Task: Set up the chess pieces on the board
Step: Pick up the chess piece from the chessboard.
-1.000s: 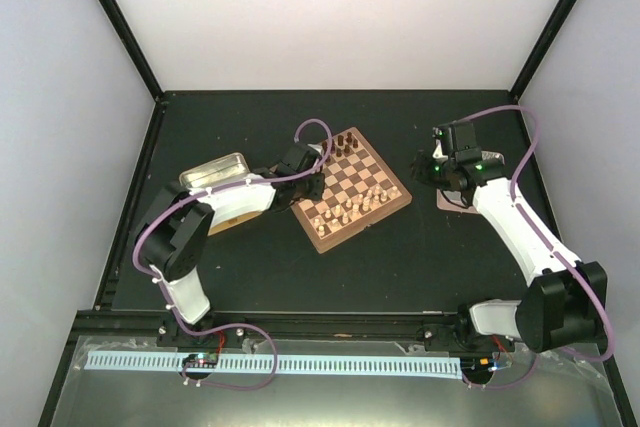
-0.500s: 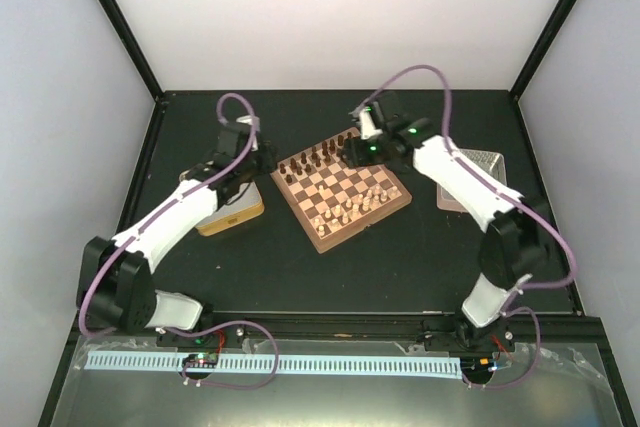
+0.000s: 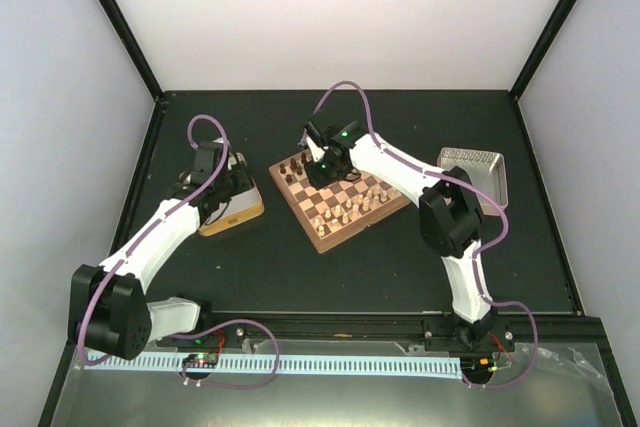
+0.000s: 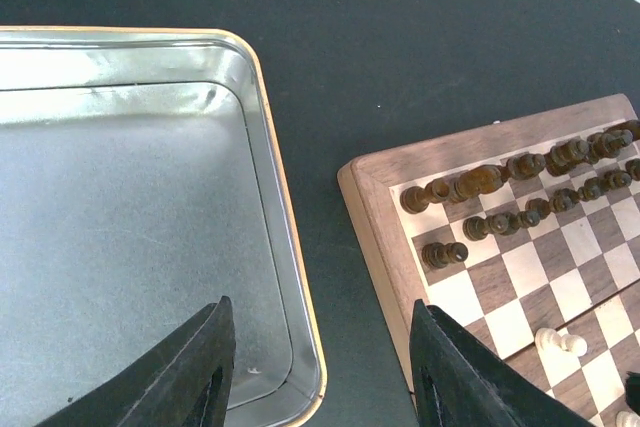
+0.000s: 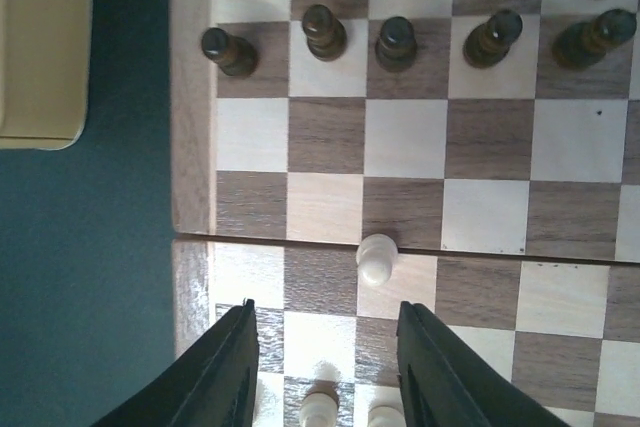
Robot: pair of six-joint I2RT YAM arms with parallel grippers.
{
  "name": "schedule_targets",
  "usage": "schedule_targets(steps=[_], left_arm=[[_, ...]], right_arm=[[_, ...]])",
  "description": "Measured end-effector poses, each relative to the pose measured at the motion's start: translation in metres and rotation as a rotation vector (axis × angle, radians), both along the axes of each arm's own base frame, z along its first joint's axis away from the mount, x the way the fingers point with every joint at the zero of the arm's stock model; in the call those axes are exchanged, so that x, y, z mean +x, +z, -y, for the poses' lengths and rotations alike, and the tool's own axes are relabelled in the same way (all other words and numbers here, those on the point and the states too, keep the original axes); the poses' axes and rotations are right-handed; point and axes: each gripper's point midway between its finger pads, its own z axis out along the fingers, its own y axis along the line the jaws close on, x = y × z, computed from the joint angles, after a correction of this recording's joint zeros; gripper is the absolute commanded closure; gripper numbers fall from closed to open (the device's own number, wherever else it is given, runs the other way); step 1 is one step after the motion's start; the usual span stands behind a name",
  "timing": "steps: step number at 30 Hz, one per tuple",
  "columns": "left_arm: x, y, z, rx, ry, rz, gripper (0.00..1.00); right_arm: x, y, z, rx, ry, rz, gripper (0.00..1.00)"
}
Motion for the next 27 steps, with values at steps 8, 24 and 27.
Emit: schedule_targets(steps=[8,24,27], left_arm=[[-0.003,-0.006,-0.003,-0.016,0.001,-0.018,0.50],[-0.003,-0.006,-0.002,-0.032,-0.007,-0.020,0.51],[-0.002,-0.006,-0.002,-0.033,-0.008,-0.020,0.51]], right_arm=[[0.006,-0.030,-0.002,-0.057,-0.011,-0.038,0.66],[0.018,-0.044,0.004,-0.124,-0.068,-0.018,0.90],[0.020,-0.044,0.005,-0.126,-0.075,-0.008,0.87]])
